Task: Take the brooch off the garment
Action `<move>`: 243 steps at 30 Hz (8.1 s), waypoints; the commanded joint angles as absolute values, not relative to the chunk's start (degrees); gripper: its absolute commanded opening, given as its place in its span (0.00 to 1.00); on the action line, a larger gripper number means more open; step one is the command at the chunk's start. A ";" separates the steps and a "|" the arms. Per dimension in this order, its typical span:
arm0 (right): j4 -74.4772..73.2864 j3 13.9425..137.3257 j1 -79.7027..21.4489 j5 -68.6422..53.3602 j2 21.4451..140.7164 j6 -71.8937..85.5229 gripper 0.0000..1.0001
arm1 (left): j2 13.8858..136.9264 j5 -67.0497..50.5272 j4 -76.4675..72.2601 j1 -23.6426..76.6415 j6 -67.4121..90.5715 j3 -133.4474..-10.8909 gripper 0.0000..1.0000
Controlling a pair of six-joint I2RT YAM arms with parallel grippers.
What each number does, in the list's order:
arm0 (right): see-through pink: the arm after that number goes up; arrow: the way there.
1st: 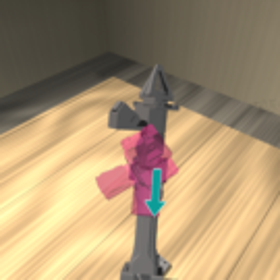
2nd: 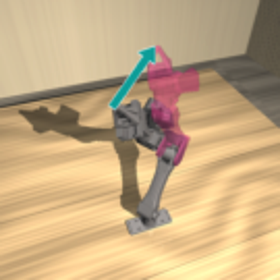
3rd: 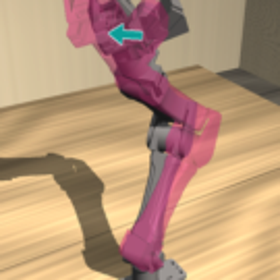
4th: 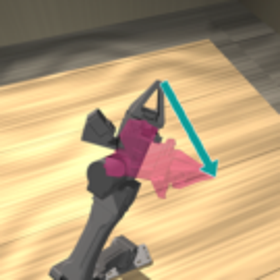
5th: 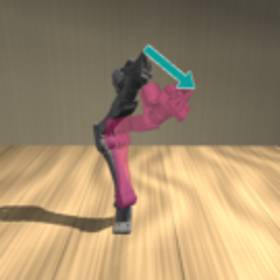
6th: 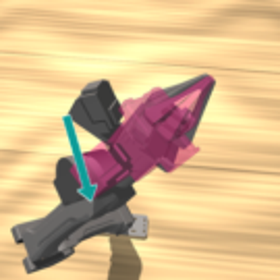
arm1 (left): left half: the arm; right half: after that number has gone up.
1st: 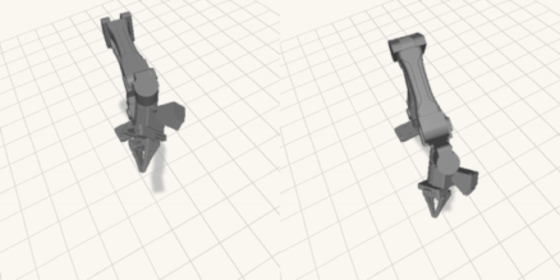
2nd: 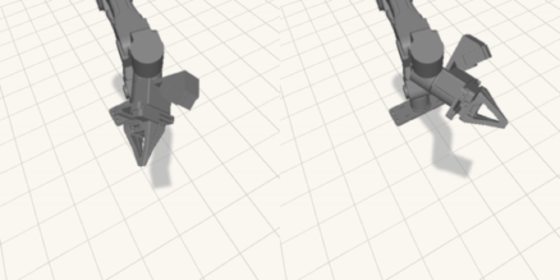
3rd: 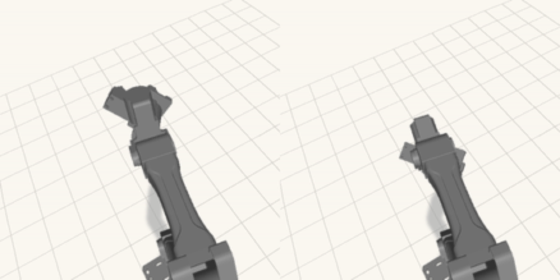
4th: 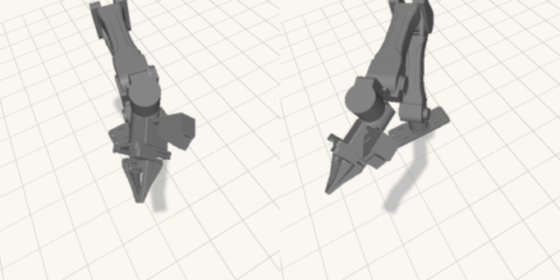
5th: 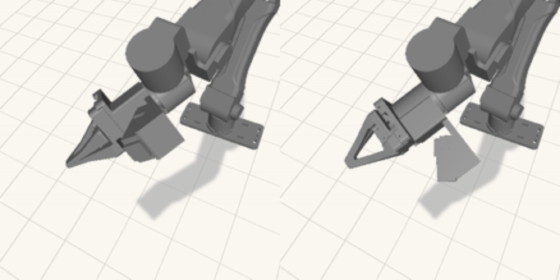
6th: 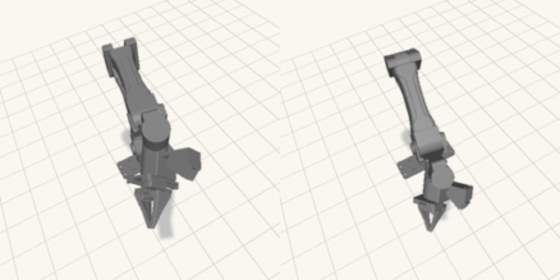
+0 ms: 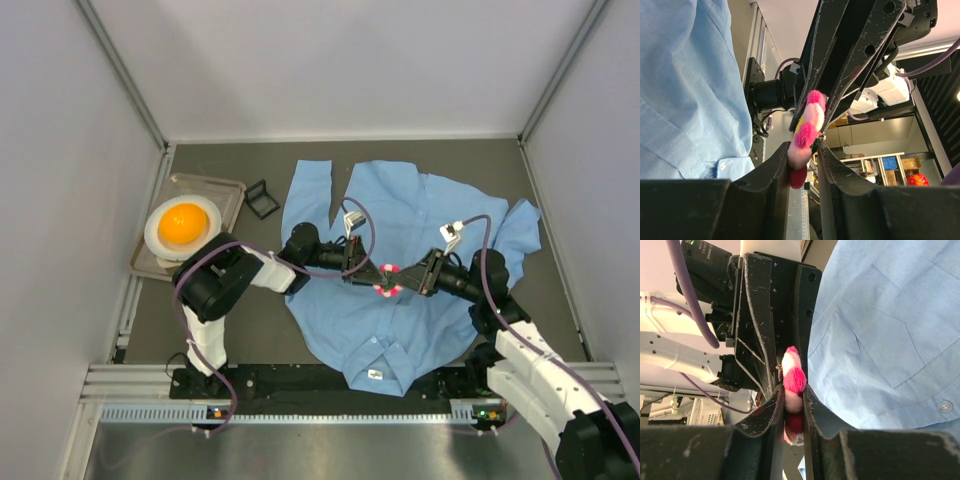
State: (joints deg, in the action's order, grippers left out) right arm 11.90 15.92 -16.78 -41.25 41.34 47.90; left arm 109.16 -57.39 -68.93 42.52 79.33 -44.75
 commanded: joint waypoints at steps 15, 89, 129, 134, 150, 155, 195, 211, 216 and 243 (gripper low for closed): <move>6.42 21.36 -20.48 -40.43 44.82 40.61 0.00 | 105.04 -64.43 -42.66 44.30 56.10 -55.63 0.27; 12.31 18.81 -20.48 -37.00 38.67 48.08 0.00 | 103.53 -53.17 -80.15 41.66 76.29 -41.75 0.38; 8.53 19.86 -20.48 -36.30 38.23 45.53 0.00 | 103.27 -54.23 -73.21 42.19 73.57 -44.64 0.28; 8.35 20.21 -20.48 -36.30 38.41 45.35 0.00 | 102.31 -54.67 -71.11 42.36 72.07 -45.00 0.30; 7.82 20.74 -20.65 -36.39 38.41 45.00 0.00 | 102.22 -55.46 -64.78 43.33 68.47 -47.11 0.30; 8.00 21.01 -21.27 -36.30 38.14 45.09 0.00 | 102.39 -55.46 -62.14 43.33 67.85 -47.55 0.27; 6.42 20.48 -22.68 -33.49 35.42 46.14 0.00 | 94.22 -55.46 -57.56 41.75 61.79 -40.35 0.77; 13.01 19.51 -22.68 -39.02 37.44 50.19 0.00 | 99.65 -56.16 -79.70 39.46 77.86 -37.71 0.45; 12.48 20.21 -22.76 -39.37 38.05 49.49 0.00 | 100.81 -56.08 -84.38 39.11 80.43 -36.83 0.23; 11.41 28.83 -53.77 -9.42 38.93 -6.33 0.53 | 60.22 -45.79 17.46 21.10 57.82 -45.70 0.00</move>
State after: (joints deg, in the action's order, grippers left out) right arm 3.22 25.69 -43.99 -20.86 39.24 18.44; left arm 64.34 -48.56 2.87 21.80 57.01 -41.19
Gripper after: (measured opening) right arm 0.545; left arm 0.022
